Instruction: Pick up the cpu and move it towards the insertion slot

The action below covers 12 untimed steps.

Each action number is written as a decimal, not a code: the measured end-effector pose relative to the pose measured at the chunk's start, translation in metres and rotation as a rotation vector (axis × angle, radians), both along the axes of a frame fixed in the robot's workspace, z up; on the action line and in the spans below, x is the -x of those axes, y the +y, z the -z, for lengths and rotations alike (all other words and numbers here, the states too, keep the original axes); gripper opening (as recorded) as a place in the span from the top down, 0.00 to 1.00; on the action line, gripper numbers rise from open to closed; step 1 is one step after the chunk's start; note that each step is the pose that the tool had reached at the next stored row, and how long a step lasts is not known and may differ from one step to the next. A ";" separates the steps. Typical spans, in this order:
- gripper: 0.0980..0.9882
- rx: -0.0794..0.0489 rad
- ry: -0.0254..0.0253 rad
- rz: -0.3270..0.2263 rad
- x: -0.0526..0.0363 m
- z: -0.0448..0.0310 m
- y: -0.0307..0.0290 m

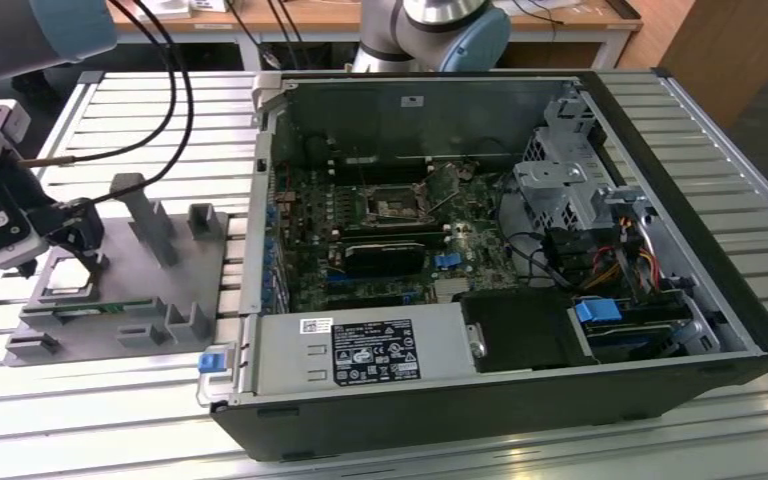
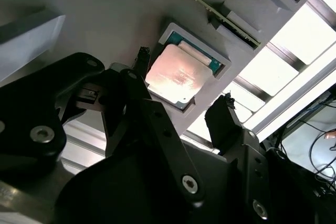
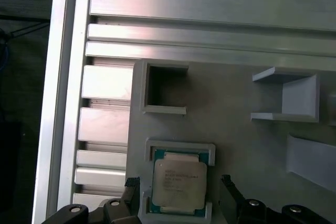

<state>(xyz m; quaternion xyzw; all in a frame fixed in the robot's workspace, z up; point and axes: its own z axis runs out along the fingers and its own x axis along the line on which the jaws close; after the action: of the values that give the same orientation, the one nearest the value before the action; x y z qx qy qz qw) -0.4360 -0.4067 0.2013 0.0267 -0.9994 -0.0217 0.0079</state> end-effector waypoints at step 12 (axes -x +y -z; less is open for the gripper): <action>0.32 0.000 0.0000 0.029 0.0000 0.0094 0.0005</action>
<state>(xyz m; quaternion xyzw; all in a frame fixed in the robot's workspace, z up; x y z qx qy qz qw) -0.4360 -0.4062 0.1920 0.0124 -0.9997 -0.0218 0.0076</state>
